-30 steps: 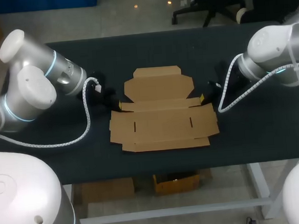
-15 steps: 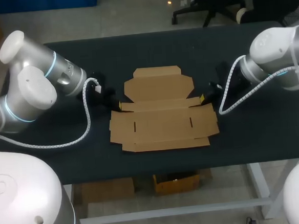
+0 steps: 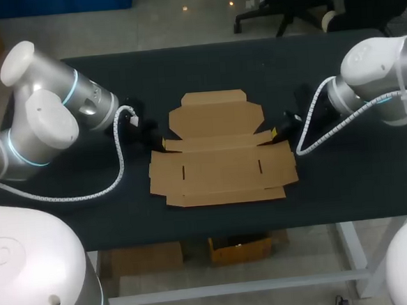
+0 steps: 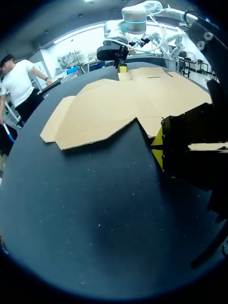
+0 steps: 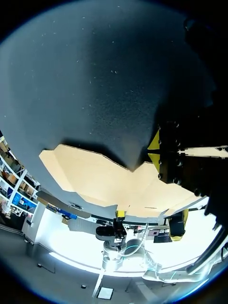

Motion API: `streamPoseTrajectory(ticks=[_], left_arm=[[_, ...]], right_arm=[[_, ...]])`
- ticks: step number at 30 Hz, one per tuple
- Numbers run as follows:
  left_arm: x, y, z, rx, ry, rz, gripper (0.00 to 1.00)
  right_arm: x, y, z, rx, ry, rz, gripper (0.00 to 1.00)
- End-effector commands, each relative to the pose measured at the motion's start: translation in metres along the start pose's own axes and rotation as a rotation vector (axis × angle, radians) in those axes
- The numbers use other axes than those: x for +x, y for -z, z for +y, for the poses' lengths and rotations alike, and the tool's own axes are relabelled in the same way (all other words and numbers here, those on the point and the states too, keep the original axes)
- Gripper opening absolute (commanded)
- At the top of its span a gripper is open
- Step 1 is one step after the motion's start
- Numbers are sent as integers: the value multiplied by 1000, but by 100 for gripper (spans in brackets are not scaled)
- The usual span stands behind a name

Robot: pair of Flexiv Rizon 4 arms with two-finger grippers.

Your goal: Assemble the packaging by folding the flat box into shape, placing the metal phone stand inside, and closing the box properly

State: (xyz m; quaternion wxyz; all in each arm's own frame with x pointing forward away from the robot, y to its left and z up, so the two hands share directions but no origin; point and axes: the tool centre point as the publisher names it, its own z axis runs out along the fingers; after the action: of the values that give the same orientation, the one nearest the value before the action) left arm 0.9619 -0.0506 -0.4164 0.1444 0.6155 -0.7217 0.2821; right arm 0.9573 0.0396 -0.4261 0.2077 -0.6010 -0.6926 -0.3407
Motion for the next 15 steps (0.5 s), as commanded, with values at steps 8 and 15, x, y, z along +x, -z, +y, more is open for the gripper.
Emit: streamPoseTrajectory(ticks=[8,15], left_arm=[[0,-2,1,5,5,-14,0],[0,-3,0,1,18,-17,0]], right_arm=[[4,0,-1,-15,-13,5,0],[6,-1,0,-20,-14,6,0]])
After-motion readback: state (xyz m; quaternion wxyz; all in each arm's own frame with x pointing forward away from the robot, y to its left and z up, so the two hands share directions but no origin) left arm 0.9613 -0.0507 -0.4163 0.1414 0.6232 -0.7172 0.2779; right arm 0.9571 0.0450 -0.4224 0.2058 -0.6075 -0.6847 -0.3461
